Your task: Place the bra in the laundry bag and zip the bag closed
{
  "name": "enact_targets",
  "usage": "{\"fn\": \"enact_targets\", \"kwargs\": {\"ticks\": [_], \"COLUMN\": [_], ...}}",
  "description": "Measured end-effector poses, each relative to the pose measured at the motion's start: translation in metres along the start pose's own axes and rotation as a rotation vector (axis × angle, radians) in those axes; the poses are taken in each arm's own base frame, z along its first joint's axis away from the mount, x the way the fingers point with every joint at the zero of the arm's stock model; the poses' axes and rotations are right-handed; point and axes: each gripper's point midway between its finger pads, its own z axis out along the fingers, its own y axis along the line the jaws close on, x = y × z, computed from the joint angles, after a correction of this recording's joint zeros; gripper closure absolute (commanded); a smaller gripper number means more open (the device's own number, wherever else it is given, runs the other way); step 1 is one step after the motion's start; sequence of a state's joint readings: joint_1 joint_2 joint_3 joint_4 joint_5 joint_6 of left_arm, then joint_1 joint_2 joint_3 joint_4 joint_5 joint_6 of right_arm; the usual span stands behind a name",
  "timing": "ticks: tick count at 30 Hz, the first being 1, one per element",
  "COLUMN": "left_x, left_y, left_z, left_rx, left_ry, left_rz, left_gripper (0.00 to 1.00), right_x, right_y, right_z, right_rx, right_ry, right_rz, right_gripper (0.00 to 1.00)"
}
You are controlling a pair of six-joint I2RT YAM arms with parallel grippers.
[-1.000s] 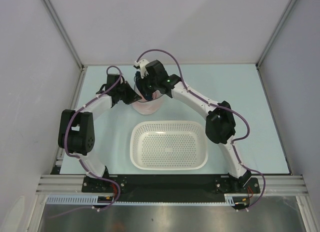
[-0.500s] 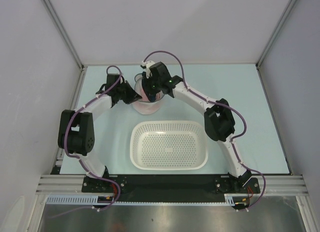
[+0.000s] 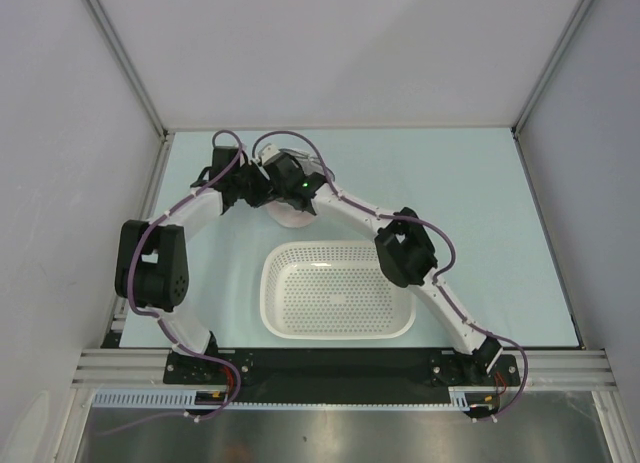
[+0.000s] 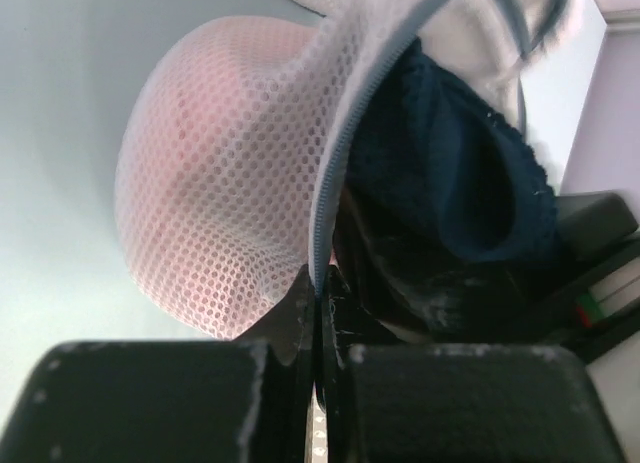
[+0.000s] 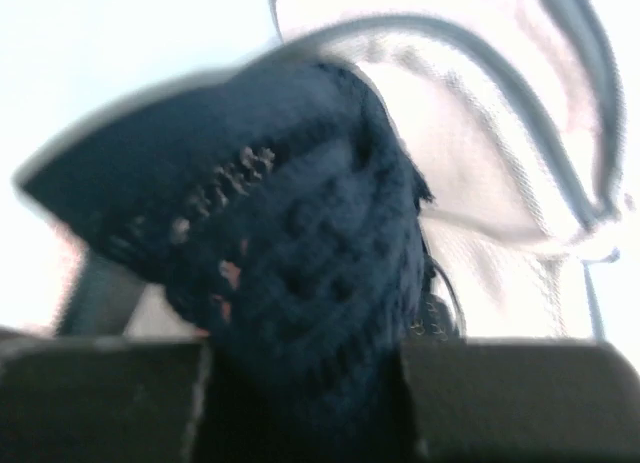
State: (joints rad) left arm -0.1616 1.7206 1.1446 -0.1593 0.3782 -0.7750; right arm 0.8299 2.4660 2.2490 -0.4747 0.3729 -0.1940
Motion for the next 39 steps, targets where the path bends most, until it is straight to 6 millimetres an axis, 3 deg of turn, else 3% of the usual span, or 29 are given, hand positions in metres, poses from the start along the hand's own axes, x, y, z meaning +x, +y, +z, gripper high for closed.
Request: {"fn": "enact_targets", "kwargs": {"ticks": [3,4,5,9,10,14,19,29,36,39], "left_x": [0.002,0.002,0.002,0.003,0.004,0.002,0.0,-0.008,-0.014,-0.013], "left_y": [0.006,0.007,0.008,0.008,0.01,0.013,0.008,0.002,0.0,0.002], "left_z": [-0.001,-0.001,-0.001,-0.001,-0.001,-0.001,-0.001,-0.004,-0.006,-0.007], "left_rx": [-0.026,-0.028,-0.03,-0.033,-0.043,-0.058,-0.045,-0.047,-0.058,-0.063], "left_ry": [0.009,0.01,0.01,0.01,0.013,0.005,-0.001,-0.016,-0.027,-0.022], "left_rz": [-0.014,-0.016,-0.017,-0.012,-0.012,-0.004,0.005,0.042,0.07,0.077], "left_gripper": [1.0,1.0,1.0,1.0,1.0,1.0,1.0,1.0,1.0,1.0], "right_x": [0.014,0.016,0.017,0.018,0.019,0.029,0.026,-0.023,-0.02,-0.024], "right_y": [0.007,0.006,0.004,-0.001,-0.001,-0.008,-0.004,-0.012,-0.018,-0.027], "right_z": [0.008,0.009,0.009,0.007,0.007,0.003,-0.022,-0.081,-0.112,-0.114], "right_rx": [0.062,0.071,0.081,0.096,0.098,0.067,-0.057,-0.239,-0.343,-0.381], "right_ry": [0.035,0.041,0.045,0.055,0.061,0.092,0.103,-0.003,-0.009,-0.017], "right_rz": [-0.039,-0.046,-0.052,-0.066,-0.067,-0.034,0.043,0.181,0.259,0.366], "right_gripper": [0.73,0.63,0.6,0.38,0.27,0.08,0.02,0.0,0.0,0.05]}}
